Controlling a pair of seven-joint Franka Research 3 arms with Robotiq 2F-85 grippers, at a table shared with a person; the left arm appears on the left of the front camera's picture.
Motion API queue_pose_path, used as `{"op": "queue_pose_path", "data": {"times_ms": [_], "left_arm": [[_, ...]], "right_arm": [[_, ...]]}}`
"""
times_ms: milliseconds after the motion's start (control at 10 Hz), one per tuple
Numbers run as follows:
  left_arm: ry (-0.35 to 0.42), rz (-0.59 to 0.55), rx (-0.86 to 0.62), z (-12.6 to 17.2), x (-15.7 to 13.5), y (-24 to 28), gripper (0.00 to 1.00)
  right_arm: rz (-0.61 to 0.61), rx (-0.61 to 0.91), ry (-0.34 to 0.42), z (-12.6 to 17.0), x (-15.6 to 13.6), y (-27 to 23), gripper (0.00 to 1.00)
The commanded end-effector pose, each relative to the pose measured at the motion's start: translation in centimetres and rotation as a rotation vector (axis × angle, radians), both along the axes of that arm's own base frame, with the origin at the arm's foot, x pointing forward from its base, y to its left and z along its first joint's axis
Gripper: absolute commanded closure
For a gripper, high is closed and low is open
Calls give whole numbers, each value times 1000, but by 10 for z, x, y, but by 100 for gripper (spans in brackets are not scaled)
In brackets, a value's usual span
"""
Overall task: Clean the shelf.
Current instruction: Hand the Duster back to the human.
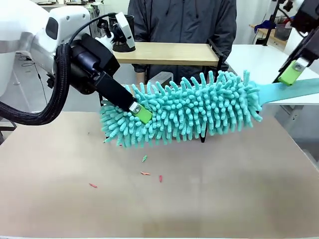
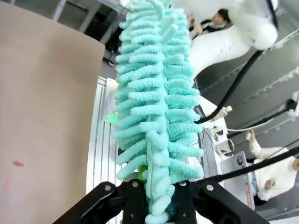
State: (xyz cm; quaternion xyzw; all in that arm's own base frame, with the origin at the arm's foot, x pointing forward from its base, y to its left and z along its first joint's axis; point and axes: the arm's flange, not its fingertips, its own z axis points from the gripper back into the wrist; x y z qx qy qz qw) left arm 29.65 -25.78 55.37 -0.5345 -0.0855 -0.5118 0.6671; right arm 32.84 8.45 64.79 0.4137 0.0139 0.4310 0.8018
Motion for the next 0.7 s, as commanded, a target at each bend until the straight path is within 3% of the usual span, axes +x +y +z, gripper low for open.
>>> {"op": "queue_pose_path", "data": {"times_ms": [0, 100, 200, 300, 500, 600], "left_arm": [[-73, -48, -42, 20, -1, 40, 100], [-75, -48, -56, 22, -1, 44, 100], [-87, -55, -74, 27, -1, 55, 100], [-100, -40, -86, 31, 0, 66, 100], [-122, 37, -133, 41, 2, 86, 100], [-135, 93, -168, 47, 4, 98, 100]], "right_arm": [[-1049, 505, -15, -28, 2, -104, 0], [-1184, 472, 25, -39, 2, -116, 0], [-1379, 467, 80, -68, 1, -142, 0], [-1418, 563, 170, -99, -3, -161, 0], [-1510, 411, 322, -170, -4, -177, 0], [-1523, 412, 389, -199, -5, -174, 0]]}}
